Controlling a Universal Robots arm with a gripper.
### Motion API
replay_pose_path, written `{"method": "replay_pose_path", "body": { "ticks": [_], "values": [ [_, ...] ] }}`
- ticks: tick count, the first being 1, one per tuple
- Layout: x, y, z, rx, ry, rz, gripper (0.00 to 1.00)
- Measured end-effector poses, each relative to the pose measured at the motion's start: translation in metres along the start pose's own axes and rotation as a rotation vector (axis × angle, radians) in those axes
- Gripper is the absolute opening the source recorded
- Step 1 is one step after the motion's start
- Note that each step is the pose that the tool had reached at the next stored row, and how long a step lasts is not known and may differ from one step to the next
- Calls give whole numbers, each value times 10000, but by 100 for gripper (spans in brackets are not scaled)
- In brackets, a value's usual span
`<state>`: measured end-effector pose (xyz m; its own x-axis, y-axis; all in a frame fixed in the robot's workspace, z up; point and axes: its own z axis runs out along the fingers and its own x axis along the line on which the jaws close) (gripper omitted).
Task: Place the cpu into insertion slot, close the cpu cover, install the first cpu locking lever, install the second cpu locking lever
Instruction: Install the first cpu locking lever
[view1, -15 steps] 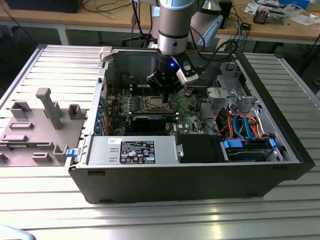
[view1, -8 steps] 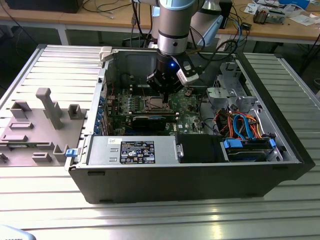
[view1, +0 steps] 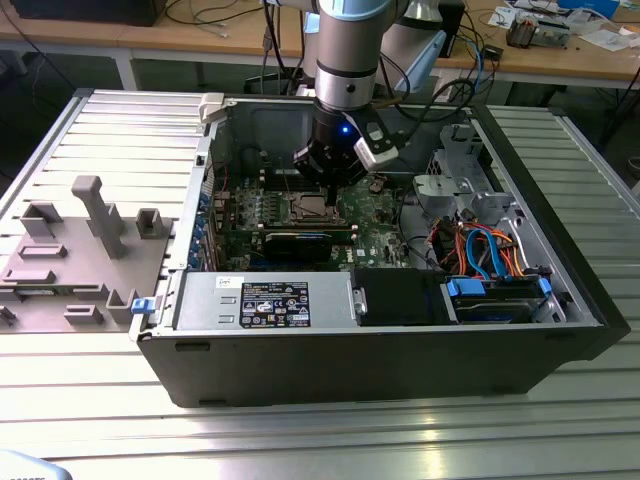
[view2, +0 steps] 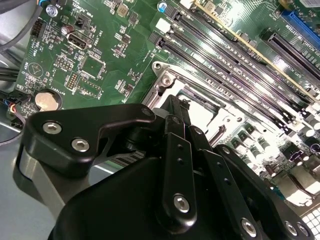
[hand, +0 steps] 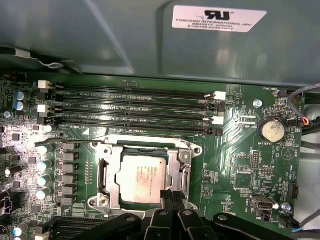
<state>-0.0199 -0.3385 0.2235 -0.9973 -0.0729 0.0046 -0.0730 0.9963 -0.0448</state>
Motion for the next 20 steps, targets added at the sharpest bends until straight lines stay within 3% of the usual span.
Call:
{"method": "replay_pose_path", "body": {
  "ticks": [20],
  "values": [
    [0, 0, 4, 2, -17, -378, 11]
  ]
}}
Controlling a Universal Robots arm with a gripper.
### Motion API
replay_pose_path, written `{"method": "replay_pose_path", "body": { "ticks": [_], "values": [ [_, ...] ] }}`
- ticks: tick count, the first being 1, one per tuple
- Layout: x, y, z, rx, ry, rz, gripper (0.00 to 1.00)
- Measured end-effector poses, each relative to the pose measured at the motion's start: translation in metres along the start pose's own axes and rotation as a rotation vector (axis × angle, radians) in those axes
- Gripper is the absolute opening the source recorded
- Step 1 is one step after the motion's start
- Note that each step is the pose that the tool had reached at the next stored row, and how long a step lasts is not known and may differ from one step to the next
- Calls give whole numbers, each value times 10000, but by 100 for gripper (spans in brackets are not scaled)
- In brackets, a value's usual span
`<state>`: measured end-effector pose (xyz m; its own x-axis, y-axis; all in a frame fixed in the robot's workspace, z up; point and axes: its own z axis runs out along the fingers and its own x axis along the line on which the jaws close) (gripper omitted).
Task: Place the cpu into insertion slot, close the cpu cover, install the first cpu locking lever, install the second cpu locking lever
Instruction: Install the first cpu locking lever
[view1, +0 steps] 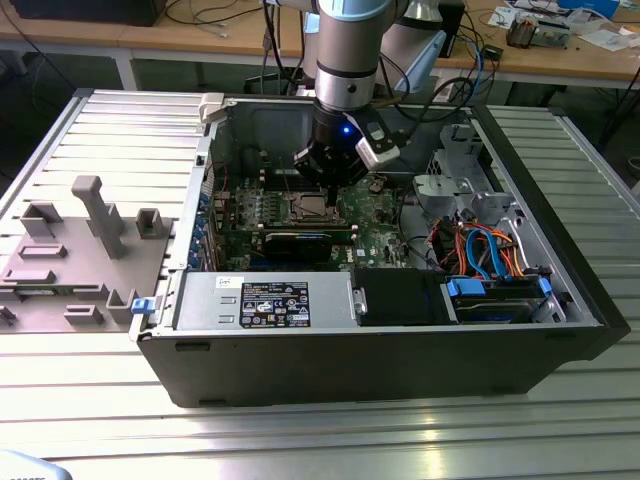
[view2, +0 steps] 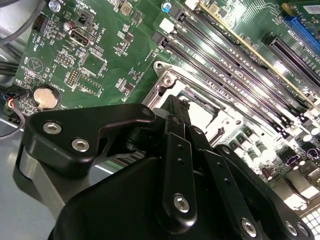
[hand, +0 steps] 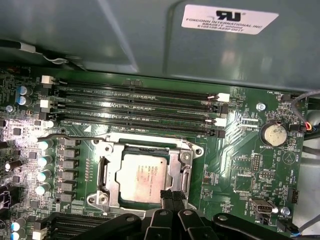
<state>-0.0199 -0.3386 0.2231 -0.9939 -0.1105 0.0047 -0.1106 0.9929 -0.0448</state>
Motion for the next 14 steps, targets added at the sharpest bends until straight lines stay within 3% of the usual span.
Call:
{"method": "replay_pose_path", "body": {
  "ticks": [14],
  "values": [
    [0, 0, 0, -2, -9, -190, 11]
  ]
}}
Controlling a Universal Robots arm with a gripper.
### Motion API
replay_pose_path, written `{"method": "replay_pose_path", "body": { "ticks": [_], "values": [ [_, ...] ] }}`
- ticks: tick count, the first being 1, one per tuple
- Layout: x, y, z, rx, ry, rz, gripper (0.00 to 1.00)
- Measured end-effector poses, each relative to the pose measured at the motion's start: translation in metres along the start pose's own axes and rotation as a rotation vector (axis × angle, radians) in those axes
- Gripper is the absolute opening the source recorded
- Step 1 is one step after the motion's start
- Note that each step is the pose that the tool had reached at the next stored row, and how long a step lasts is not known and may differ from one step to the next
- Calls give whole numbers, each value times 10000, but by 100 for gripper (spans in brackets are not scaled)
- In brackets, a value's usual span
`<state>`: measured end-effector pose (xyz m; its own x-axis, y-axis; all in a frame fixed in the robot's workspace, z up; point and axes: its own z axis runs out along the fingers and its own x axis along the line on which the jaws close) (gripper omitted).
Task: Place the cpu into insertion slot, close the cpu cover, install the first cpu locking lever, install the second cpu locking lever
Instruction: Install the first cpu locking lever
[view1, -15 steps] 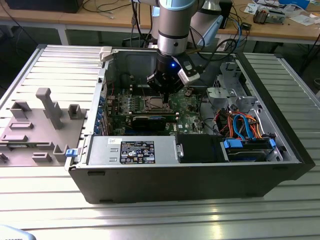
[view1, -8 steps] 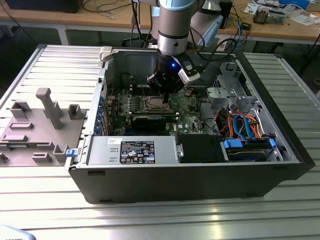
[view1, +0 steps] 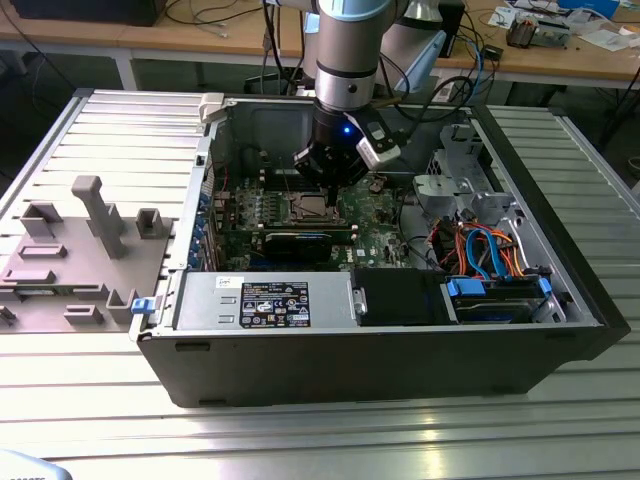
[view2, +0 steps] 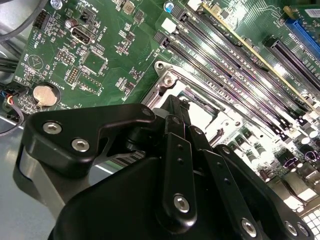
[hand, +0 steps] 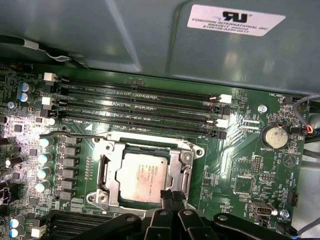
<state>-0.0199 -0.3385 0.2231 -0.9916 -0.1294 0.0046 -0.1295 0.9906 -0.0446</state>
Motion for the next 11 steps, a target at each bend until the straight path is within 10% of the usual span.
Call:
{"method": "replay_pose_path", "body": {
  "ticks": [11],
  "values": [
    [159, 21, 0, -183, -10, 323, 11]
  ]
}}
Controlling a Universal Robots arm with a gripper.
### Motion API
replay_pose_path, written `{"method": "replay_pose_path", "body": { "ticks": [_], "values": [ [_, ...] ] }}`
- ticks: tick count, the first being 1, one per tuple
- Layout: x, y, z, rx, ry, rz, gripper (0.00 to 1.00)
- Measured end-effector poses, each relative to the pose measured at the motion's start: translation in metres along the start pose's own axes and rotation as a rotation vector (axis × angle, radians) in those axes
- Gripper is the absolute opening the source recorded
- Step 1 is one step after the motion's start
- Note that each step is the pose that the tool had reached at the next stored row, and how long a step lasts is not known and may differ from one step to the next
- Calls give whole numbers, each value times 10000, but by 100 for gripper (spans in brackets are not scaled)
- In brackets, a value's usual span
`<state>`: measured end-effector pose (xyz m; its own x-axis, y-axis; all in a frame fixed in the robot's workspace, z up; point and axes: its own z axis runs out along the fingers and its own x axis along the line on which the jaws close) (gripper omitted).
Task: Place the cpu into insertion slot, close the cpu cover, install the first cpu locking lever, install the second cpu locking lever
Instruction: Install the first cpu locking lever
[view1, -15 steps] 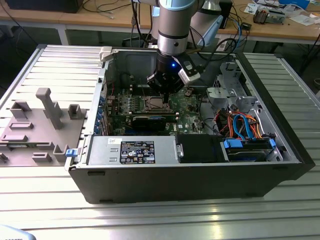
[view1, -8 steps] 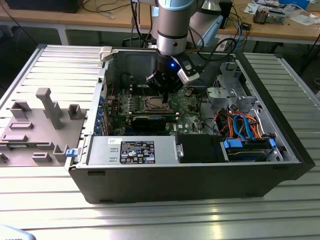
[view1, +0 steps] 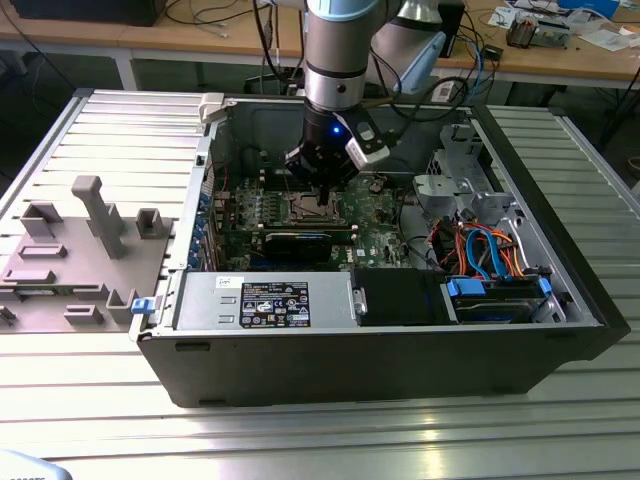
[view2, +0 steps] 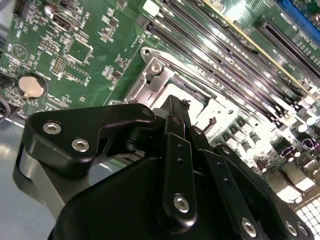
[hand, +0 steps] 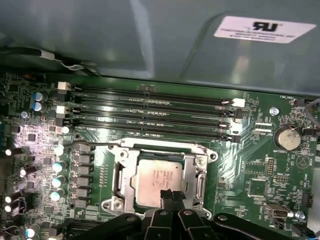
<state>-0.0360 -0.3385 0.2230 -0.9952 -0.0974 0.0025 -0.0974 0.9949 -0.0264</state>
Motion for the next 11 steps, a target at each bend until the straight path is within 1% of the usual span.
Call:
{"method": "replay_pose_path", "body": {
  "ticks": [3, 4, 7, 9, 10, 11],
  "values": [
    [39, 4, -5, -44, -3, 89, 11],
    [62, 6, -9, -84, -8, 131, 11],
    [114, 11, -12, -170, -19, 179, 11],
    [156, 15, -12, -226, -27, 189, 11],
    [173, 17, -12, -241, -32, 190, 11],
    [207, 20, -13, -272, -39, 194, 11]
  ]
}}
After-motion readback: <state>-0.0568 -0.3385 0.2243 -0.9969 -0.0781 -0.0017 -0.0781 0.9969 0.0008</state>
